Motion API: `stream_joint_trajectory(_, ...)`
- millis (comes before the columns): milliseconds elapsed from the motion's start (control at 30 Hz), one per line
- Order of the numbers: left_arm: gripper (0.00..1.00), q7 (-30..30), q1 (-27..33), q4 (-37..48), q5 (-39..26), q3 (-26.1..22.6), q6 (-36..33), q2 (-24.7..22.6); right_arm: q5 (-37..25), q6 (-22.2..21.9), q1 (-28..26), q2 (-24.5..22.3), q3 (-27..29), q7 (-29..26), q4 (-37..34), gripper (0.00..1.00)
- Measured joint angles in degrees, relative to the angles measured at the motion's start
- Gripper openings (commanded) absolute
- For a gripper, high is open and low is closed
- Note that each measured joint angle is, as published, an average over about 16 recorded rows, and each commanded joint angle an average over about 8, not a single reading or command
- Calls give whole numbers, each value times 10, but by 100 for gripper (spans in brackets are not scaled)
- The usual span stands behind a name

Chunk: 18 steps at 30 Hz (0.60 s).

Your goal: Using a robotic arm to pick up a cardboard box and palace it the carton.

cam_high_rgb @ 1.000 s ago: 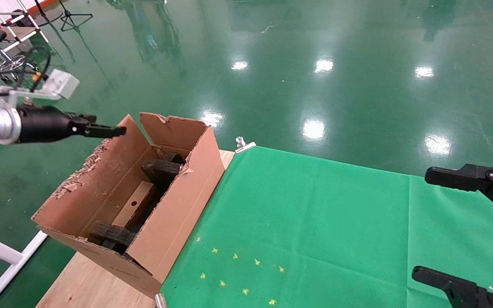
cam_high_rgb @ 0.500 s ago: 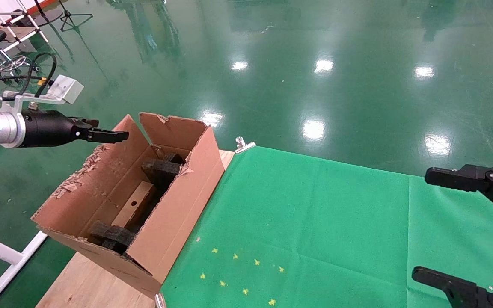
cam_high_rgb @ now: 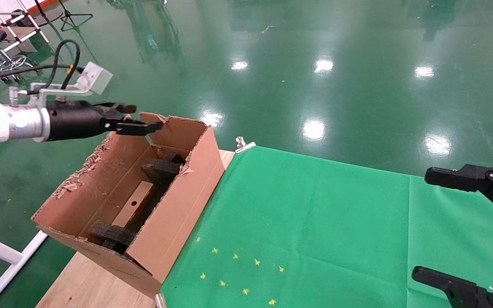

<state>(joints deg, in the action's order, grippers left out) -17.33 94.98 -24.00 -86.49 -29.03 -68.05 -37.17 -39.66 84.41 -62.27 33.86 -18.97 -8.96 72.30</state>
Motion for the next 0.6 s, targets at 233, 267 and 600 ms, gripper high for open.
stream_joint_trajectory(233, 100, 10, -51, -75, 68, 20, -27, 3, 0, 0, 0, 0, 0, 0, 0, 100)
stream_joint_trajectory(267, 100, 11, -58, -86, 78, 23, -31, 4, 0, 0, 0, 0, 0, 0, 0, 100)
stream_joint_trajectory(600, 100, 26, -131, -194, 174, 51, -69, 8, 0, 0, 0, 0, 0, 0, 0, 100)
